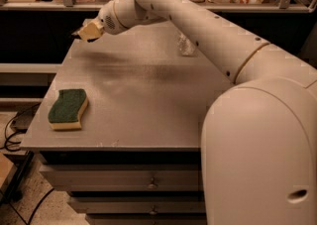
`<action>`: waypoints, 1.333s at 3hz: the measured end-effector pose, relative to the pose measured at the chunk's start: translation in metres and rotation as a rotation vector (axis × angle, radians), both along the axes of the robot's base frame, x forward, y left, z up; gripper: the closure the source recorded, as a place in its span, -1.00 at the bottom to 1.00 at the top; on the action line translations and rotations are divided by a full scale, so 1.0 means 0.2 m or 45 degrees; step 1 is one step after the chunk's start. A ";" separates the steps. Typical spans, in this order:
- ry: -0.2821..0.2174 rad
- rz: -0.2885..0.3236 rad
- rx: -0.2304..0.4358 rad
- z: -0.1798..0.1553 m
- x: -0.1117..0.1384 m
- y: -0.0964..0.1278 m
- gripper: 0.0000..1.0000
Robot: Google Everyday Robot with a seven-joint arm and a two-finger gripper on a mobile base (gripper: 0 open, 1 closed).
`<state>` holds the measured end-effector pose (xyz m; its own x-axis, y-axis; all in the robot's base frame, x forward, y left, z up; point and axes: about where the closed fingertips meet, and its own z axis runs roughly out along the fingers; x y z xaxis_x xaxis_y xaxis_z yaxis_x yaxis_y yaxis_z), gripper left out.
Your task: Move rxbar chocolate near sponge
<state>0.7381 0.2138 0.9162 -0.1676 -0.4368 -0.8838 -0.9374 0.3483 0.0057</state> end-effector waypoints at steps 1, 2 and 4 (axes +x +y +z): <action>0.087 0.116 -0.075 -0.02 -0.20 0.03 1.00; 0.151 0.192 -0.129 -0.06 -0.42 0.01 1.00; 0.219 0.181 -0.137 -0.15 -0.73 -0.18 0.17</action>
Offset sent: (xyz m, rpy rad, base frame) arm -0.1388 -0.0118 -0.0242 -0.1567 0.1831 0.2146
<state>0.5922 0.1777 0.8856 -0.2418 -0.5568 -0.7947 -0.9654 0.2201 0.1395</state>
